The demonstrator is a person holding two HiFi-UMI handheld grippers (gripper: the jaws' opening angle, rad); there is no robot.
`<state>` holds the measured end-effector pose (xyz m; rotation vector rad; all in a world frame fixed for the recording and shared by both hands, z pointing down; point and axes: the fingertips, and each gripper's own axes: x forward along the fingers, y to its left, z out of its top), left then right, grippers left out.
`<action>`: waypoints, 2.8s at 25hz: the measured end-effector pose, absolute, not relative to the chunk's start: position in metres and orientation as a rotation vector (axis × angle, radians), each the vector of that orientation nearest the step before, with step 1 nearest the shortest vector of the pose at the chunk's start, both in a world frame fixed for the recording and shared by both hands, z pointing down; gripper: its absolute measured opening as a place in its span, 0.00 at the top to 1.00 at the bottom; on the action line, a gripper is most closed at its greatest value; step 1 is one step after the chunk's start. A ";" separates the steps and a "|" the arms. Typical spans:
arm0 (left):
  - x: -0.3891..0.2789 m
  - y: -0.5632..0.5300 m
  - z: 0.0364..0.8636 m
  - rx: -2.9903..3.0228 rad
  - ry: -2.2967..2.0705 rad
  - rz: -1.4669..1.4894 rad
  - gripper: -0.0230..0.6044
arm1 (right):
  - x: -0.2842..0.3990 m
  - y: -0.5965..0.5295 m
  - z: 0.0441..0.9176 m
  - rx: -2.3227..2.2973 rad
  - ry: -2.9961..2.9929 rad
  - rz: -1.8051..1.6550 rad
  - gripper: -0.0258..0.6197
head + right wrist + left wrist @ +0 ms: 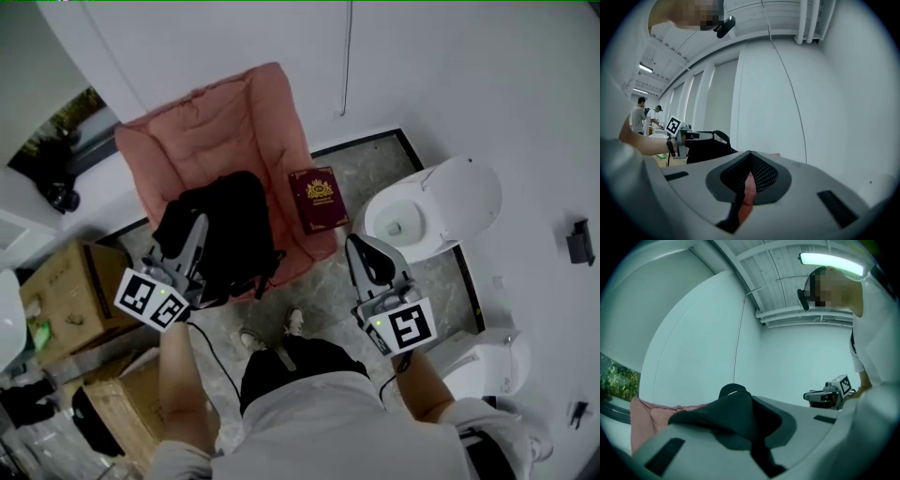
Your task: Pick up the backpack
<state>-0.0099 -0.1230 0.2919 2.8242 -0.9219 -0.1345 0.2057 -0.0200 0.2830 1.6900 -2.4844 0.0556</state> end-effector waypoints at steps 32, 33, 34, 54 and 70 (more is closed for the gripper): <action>-0.251 -0.060 0.166 2.649 -1.661 -0.209 0.93 | 0.148 -0.066 0.203 1.690 -2.637 -0.093 0.93; -0.255 -0.060 0.166 2.636 -1.681 -0.216 0.93 | 0.149 -0.068 0.201 1.696 -2.630 -0.103 0.93; -0.258 -0.059 0.168 2.626 -1.697 -0.220 0.93 | 0.152 -0.070 0.199 1.709 -2.622 -0.105 0.93; -0.341 0.023 0.182 2.341 -2.068 -0.328 0.93 | 0.136 -0.086 0.169 1.761 -2.622 -0.192 0.93; -0.352 0.070 0.172 2.219 -2.186 -0.395 0.93 | 0.140 -0.104 0.175 1.759 -2.611 -0.156 0.93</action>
